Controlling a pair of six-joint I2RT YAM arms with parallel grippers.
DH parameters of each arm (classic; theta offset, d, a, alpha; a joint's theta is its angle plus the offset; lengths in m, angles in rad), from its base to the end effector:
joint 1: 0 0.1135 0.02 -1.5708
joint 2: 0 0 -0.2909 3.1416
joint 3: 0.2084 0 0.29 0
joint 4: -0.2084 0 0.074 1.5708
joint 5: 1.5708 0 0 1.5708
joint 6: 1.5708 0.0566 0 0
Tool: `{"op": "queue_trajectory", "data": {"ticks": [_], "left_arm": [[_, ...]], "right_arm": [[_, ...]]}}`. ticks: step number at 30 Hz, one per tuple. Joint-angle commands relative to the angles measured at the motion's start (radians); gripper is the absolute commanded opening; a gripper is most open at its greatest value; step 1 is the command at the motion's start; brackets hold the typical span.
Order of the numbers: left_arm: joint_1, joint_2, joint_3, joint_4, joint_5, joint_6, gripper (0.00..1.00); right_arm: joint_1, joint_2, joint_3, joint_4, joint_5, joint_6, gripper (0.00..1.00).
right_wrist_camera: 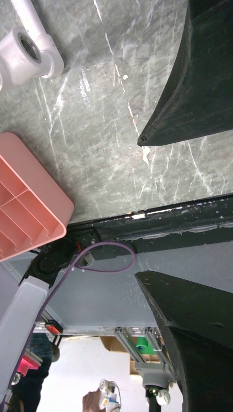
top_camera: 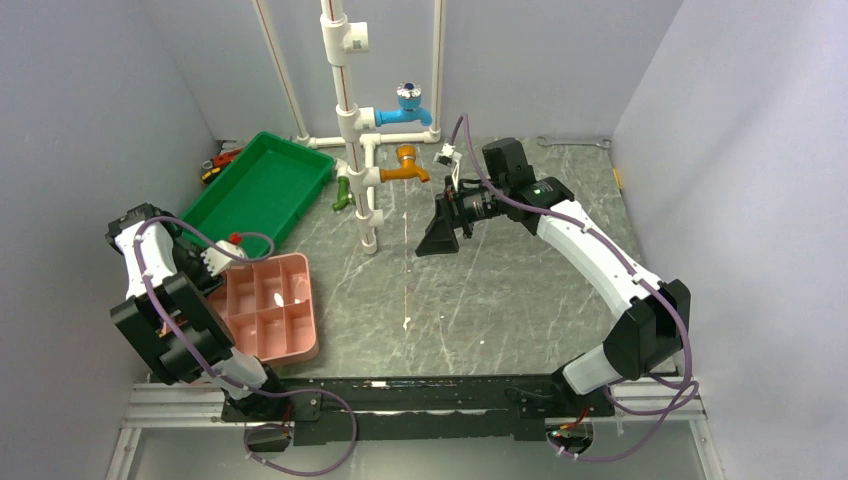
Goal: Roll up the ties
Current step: Place the tie in the storage box.
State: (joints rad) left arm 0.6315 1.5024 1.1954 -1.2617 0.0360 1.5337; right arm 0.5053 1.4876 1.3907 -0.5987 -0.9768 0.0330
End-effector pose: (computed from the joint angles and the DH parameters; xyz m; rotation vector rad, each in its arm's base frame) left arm 0.2345 0.1690 0.2446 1.3553 2.7977 -0.0234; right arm 0.2968 0.2178 0.3679 -1.0371 1.9930 1.3880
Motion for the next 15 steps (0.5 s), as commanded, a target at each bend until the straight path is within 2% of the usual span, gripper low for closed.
{"op": "queue_trajectory", "data": {"ticks": [1, 15], "left_arm": [[0.01, -0.031, -0.03, 0.068, 0.052, 0.168, 0.0], [0.039, 0.004, -0.054, 0.104, 0.037, 0.287, 0.0]], "right_arm": [[-0.004, -0.051, 0.029, -0.008, -0.008, -0.011, 1.0], [-0.005, -0.079, 0.018, -0.021, 0.006, -0.018, 1.0]]}}
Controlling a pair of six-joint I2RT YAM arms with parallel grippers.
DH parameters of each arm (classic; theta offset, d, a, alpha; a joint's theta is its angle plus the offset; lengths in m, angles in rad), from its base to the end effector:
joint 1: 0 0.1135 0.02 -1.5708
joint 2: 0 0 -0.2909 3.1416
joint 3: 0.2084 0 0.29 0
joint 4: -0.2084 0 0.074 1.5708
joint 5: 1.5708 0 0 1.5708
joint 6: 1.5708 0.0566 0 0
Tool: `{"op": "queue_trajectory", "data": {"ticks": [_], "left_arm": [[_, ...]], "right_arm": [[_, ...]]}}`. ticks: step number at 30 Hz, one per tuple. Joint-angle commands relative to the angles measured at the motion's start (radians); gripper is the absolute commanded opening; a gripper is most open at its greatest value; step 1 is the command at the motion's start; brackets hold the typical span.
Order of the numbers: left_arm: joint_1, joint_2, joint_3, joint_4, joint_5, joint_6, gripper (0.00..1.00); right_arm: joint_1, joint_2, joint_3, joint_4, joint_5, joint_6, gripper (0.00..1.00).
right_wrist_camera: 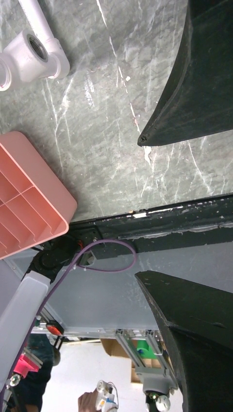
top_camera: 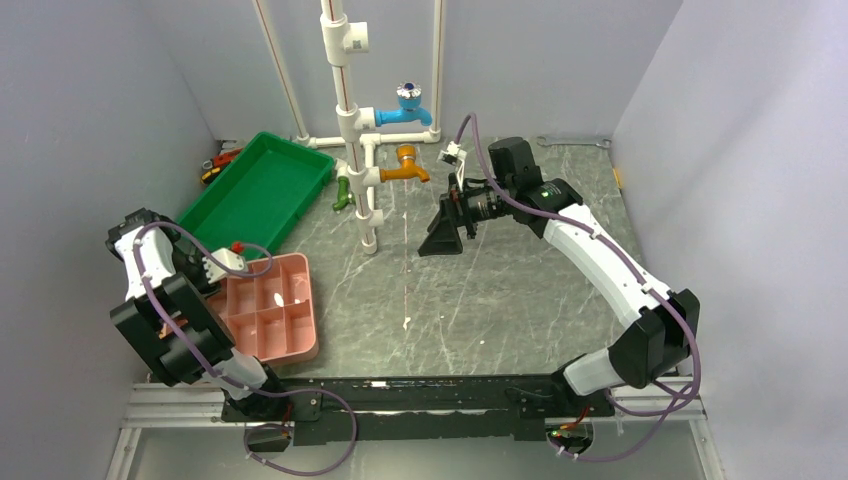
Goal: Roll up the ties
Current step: Place the tie in the storage box.
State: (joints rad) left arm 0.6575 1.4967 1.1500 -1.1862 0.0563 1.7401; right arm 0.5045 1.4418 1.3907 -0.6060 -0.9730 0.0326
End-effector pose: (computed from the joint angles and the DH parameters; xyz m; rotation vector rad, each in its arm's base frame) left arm 0.2320 0.1751 0.2332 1.5860 2.6348 0.0228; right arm 0.2862 0.2115 0.3828 -1.0430 1.9541 1.3728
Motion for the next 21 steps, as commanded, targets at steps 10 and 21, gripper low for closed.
{"op": "queue_trajectory", "data": {"ticks": [10, 21], "left_arm": [[0.051, 0.018, -0.004, 0.007, -0.042, 0.131, 0.0], [0.051, -0.001, 0.09, -0.126, -0.011, 0.128, 0.0]], "right_arm": [[-0.004, -0.022, 0.028, -0.007, -0.003, -0.013, 1.0], [-0.005, -0.012, 0.043, -0.012, -0.003, -0.012, 1.0]]}}
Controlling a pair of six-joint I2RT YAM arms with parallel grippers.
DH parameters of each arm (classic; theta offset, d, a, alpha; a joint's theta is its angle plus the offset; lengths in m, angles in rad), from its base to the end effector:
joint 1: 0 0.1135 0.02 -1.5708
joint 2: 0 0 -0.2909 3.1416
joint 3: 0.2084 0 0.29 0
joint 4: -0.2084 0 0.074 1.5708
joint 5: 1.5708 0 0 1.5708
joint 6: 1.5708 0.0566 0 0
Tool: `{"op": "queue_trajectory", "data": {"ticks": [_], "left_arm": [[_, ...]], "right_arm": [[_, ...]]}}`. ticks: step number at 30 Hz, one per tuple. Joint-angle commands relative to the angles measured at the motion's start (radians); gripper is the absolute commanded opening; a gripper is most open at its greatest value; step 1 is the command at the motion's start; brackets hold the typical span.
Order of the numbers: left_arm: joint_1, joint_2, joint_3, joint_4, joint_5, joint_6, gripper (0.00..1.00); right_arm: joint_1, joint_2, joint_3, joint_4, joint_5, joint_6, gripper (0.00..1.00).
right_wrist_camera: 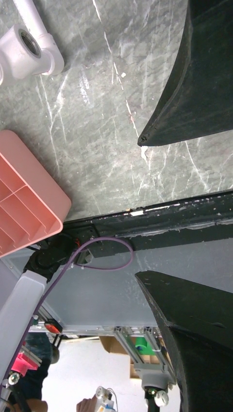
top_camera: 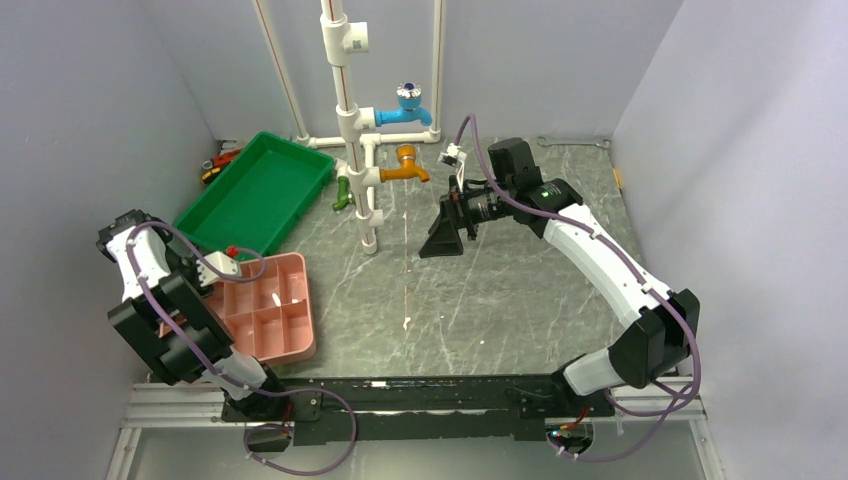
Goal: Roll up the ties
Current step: Place the tie in the storage box.
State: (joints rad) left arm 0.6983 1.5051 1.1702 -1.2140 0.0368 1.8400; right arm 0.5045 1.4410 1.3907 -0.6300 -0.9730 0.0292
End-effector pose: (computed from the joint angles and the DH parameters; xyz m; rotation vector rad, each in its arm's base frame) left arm 0.2246 0.1858 0.2367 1.6756 2.6080 0.0155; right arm 0.2847 0.2106 0.3810 -1.0410 1.9759 1.3773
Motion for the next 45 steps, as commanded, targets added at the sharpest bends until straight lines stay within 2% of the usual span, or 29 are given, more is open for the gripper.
{"op": "queue_trajectory", "data": {"ticks": [1, 6, 14, 26, 32, 39, 45], "left_arm": [[0.008, -0.016, 0.079, -0.115, 0.001, 0.028, 0.0], [0.005, -0.047, 0.081, -0.131, -0.033, 0.031, 0.0], [0.006, -0.003, 0.101, -0.191, -0.108, -0.005, 0.0], [0.006, 0.128, 0.143, -0.161, 0.032, -0.011, 0.01], [0.006, 0.131, 0.116, -0.084, 0.088, 0.014, 0.01], [0.006, 0.104, -0.009, 0.047, 0.095, 0.096, 0.02], [0.03, 0.135, -0.03, 0.101, 0.103, 0.106, 0.02]], "right_arm": [[-0.004, -0.009, 0.045, 0.013, -0.003, -0.007, 1.0], [-0.005, 0.0, 0.044, 0.033, -0.013, 0.009, 1.0], [-0.005, 0.003, 0.054, 0.009, -0.013, -0.011, 1.0], [-0.006, 0.01, 0.06, -0.005, -0.011, -0.02, 1.0], [-0.006, 0.01, 0.055, 0.006, -0.008, -0.014, 1.0], [-0.01, 0.004, 0.055, -0.011, 0.0, -0.021, 1.0], [-0.017, 0.004, 0.057, -0.015, -0.001, -0.02, 1.0]]}}
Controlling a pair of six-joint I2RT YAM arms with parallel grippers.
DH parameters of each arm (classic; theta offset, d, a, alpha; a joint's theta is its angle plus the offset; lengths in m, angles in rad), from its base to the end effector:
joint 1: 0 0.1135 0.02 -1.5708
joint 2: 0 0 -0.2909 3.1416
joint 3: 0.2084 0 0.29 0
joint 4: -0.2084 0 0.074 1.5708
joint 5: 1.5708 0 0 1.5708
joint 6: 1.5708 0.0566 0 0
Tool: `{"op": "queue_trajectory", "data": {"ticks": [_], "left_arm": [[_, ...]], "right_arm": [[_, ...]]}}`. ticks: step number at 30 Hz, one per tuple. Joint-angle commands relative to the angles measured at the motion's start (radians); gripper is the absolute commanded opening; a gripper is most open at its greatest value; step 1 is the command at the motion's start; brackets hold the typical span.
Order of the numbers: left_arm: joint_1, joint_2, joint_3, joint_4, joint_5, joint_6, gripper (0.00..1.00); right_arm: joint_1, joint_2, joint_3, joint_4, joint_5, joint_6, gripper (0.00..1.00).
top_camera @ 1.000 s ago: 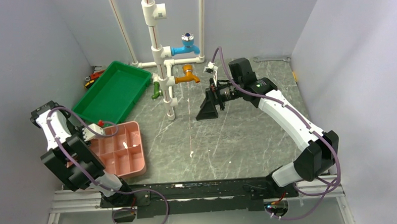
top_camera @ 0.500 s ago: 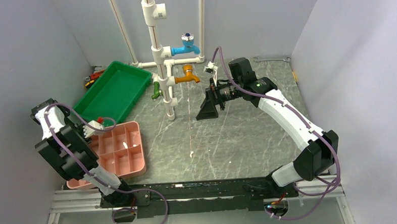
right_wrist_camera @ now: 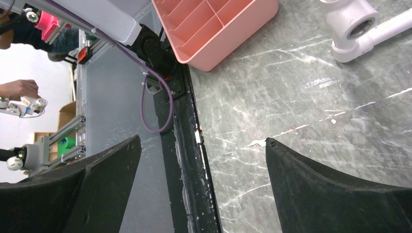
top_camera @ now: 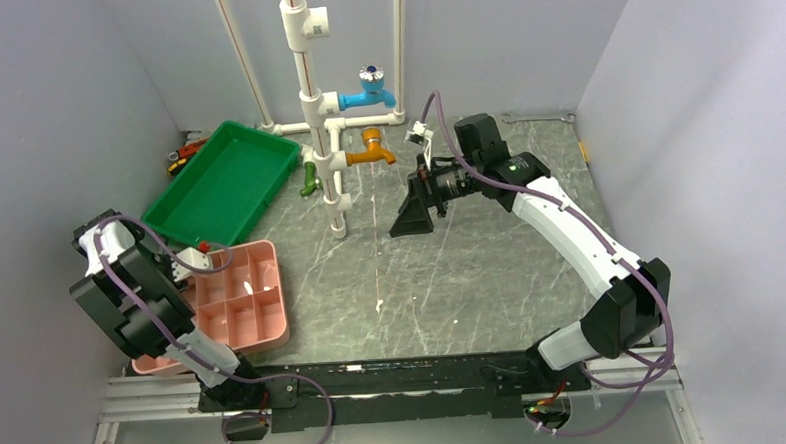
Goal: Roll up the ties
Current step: Place the tie in the storage box.
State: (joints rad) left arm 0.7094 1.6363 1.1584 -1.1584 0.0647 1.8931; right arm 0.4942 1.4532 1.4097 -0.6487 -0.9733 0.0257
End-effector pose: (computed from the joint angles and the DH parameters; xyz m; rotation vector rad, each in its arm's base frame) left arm 0.2376 0.1992 0.1964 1.7235 2.5697 -0.1244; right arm 0.2889 0.2088 0.3824 -1.0299 1.9883 1.3736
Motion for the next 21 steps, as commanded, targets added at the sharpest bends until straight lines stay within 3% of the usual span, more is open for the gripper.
{"op": "queue_trajectory", "data": {"ticks": [1, 7, 10, 21], "left_arm": [[0.025, 0.008, -0.024, 0.055, 0.08, 0.062, 0.02], [0.052, -0.007, -0.103, 0.164, 0.149, 0.132, 0.09], [0.054, -0.009, -0.122, 0.194, 0.209, 0.145, 0.18], [-0.037, -0.038, -0.252, 0.223, 0.22, 0.049, 0.31]], "right_arm": [[-0.008, -0.009, 0.038, 0.004, -0.001, -0.016, 1.0], [-0.011, -0.007, 0.041, -0.007, 0.001, -0.017, 1.0], [-0.011, -0.003, 0.047, -0.02, -0.001, -0.017, 1.0], [-0.017, 0.004, 0.056, -0.025, -0.005, -0.047, 1.0]]}}
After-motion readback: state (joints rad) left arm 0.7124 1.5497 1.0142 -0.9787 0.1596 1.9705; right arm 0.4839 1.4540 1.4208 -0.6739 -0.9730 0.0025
